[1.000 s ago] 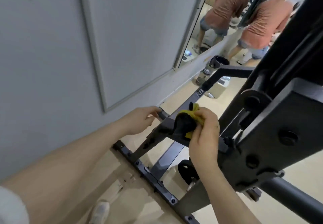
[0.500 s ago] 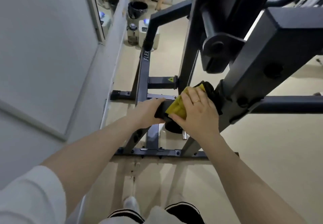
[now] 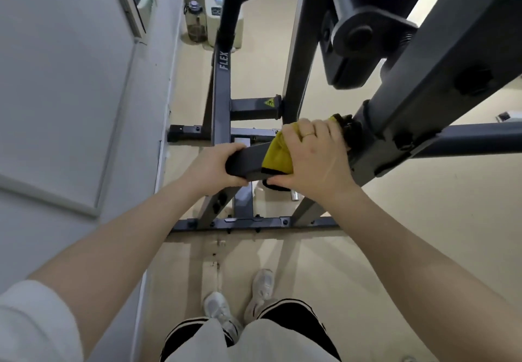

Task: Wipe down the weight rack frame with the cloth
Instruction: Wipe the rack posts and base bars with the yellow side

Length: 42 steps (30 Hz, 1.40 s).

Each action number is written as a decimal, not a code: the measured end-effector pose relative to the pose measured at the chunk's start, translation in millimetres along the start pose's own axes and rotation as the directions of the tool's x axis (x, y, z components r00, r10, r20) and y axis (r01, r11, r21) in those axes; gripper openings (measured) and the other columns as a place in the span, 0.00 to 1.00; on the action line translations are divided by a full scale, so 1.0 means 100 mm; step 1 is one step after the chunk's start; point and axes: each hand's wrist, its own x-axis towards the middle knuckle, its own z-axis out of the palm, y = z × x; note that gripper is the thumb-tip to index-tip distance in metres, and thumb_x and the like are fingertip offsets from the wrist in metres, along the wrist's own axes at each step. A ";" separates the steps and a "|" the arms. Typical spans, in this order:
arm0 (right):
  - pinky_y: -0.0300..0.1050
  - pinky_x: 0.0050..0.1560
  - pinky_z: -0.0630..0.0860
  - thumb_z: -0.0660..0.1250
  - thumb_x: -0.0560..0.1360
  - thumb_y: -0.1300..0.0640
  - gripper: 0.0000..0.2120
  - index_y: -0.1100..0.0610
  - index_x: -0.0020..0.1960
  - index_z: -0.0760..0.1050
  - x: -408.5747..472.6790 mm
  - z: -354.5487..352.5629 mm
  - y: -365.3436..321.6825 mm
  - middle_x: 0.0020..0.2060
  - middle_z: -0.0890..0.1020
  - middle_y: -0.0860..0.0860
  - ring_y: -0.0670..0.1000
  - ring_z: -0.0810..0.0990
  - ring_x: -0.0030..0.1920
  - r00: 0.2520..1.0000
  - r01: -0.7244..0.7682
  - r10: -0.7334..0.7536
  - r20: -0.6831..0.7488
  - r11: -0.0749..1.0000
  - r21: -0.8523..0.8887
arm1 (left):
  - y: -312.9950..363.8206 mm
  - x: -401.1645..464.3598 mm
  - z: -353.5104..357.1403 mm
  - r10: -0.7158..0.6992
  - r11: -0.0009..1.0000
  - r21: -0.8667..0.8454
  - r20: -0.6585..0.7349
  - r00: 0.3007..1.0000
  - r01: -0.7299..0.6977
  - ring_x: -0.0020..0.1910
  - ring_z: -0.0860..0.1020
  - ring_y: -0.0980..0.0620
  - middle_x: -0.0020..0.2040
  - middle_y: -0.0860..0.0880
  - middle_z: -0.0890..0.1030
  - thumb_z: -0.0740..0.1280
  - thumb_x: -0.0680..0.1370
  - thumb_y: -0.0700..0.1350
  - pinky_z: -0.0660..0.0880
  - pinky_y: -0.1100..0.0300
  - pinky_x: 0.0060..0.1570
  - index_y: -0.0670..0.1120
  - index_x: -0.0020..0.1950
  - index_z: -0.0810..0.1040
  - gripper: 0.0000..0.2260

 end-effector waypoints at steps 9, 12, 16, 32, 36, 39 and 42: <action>0.54 0.58 0.66 0.52 0.72 0.28 0.38 0.55 0.70 0.63 0.20 0.08 -0.32 0.63 0.71 0.57 0.58 0.72 0.57 0.948 0.300 -0.305 0.095 0.952 0.061 | 0.06 -0.04 -0.02 -0.045 0.997 -0.062 0.023 0.999 0.047 0.52 0.74 0.55 0.55 0.51 0.79 0.76 0.68 0.44 0.70 0.70 0.49 0.47 0.64 0.74 0.25; 0.54 0.53 0.71 0.48 0.73 0.32 0.33 0.56 0.55 0.76 0.07 0.14 -0.15 0.51 0.79 0.57 0.58 0.76 0.46 0.983 0.128 -0.123 -0.136 0.991 0.032 | -0.01 0.00 -0.03 -0.069 0.997 0.039 0.034 0.997 0.068 0.56 0.76 0.52 0.58 0.53 0.79 0.78 0.66 0.48 0.73 0.55 0.58 0.52 0.66 0.72 0.30; 0.51 0.47 0.70 0.57 0.77 0.40 0.19 0.55 0.53 0.74 0.24 0.10 -0.41 0.46 0.79 0.54 0.56 0.76 0.43 0.997 0.070 -0.069 -0.032 0.997 0.043 | -0.01 0.02 -0.04 -0.069 0.996 0.063 0.040 0.997 0.066 0.54 0.77 0.52 0.54 0.53 0.81 0.78 0.66 0.48 0.74 0.52 0.57 0.51 0.63 0.75 0.27; 0.40 0.50 0.69 0.62 0.78 0.51 0.09 0.53 0.56 0.72 0.32 -0.53 -0.53 0.50 0.72 0.45 0.46 0.72 0.51 0.972 -0.184 0.225 0.067 0.552 0.813 | 0.11 0.00 -0.66 0.059 0.855 -0.519 0.086 0.995 -0.006 0.44 0.76 0.55 0.42 0.53 0.78 0.66 0.77 0.43 0.73 0.57 0.48 0.52 0.44 0.76 0.04; 0.42 0.52 0.70 0.69 0.73 0.48 0.10 0.52 0.39 0.73 0.18 -0.63 -0.40 0.51 0.74 0.43 0.44 0.71 0.53 0.983 -0.183 0.128 0.131 0.717 0.672 | 0.06 0.08 -0.94 0.224 0.890 -0.450 0.302 0.927 -0.068 0.43 0.77 0.55 0.41 0.53 0.79 0.67 0.76 0.45 0.75 0.58 0.46 0.52 0.44 0.79 0.03; 0.35 0.57 0.69 0.72 0.72 0.51 0.14 0.56 0.32 0.72 -0.02 -0.68 -0.40 0.52 0.76 0.41 0.34 0.69 0.55 0.985 -0.152 0.047 0.165 0.683 0.715 | 0.21 0.16 -1.07 0.298 0.946 -0.260 0.473 0.829 -0.191 0.47 0.77 0.57 0.45 0.58 0.79 0.66 0.77 0.48 0.74 0.64 0.45 0.56 0.47 0.79 0.03; 0.36 0.53 0.73 0.68 0.73 0.53 0.15 0.64 0.35 0.72 -0.21 -0.75 -0.47 0.48 0.80 0.45 0.35 0.74 0.54 0.981 -0.187 0.149 0.126 0.529 0.828 | 0.46 0.28 -1.17 0.348 0.937 -0.179 0.527 0.775 -0.299 0.46 0.77 0.63 0.46 0.59 0.80 0.67 0.77 0.48 0.74 0.72 0.43 0.57 0.49 0.80 0.05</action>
